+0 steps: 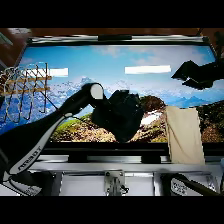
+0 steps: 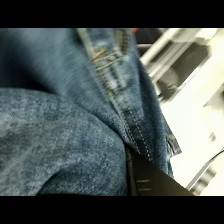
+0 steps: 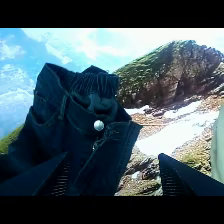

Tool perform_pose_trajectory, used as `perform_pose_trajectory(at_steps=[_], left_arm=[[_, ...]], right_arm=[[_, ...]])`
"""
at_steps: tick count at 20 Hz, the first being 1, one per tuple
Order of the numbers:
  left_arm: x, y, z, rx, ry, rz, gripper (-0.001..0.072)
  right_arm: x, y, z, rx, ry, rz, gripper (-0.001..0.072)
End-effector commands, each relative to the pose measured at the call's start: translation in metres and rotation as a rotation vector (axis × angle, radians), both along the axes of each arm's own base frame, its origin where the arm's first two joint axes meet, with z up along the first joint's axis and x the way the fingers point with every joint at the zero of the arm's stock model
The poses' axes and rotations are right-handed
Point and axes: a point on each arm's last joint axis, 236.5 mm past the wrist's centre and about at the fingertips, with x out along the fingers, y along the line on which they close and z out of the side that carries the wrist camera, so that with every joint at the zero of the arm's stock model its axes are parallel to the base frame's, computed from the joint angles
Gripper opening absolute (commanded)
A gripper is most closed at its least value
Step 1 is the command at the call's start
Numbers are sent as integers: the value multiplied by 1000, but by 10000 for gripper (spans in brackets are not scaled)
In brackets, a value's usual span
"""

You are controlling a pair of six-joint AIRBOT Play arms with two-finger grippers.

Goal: Fold the shirts.

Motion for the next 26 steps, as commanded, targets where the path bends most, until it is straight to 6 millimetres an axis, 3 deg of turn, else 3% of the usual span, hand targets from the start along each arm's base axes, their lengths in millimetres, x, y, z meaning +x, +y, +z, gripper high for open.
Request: perform_pose_trajectory(at_steps=[1,3,7,9,11,13,14,17,19,20,21,23,26], left_arm=[[-7,-81,3,-196,-2,116,80],[15,-112,25,-338,-7,248,80],[60,-145,66,-531,-40,425,80],[64,-162,68,-568,-93,397,81],[53,-176,56,-564,-49,356,101],[38,-174,43,-530,7,287,552],[39,-165,41,-518,17,252,606],[68,-114,60,-520,11,181,600],[109,-65,80,-492,-81,202,586],[130,-39,90,-465,-152,220,522],[153,-4,103,-425,-237,245,521],[179,48,121,-369,-327,285,522],[203,105,134,-312,-390,346,522]], right_arm=[[-9,-8,12,-25,-10,-47,669],[-14,-8,21,-23,-29,-62,669],[-21,-13,32,-41,-50,-97,669],[-22,-16,32,-47,-43,-119,669],[-24,-23,28,-65,-24,-143,669],[-30,-33,22,-105,11,-167,669],[-35,-39,18,-130,34,-172,669],[-58,-53,6,-206,136,-168,669],[-76,-58,1,-241,203,-152,669],[-84,-57,1,-246,224,-145,668],[-94,-55,2,-245,244,-138,667],[-119,-54,0,-236,289,-152,667],[-167,-34,-23,-108,344,-219,668]])
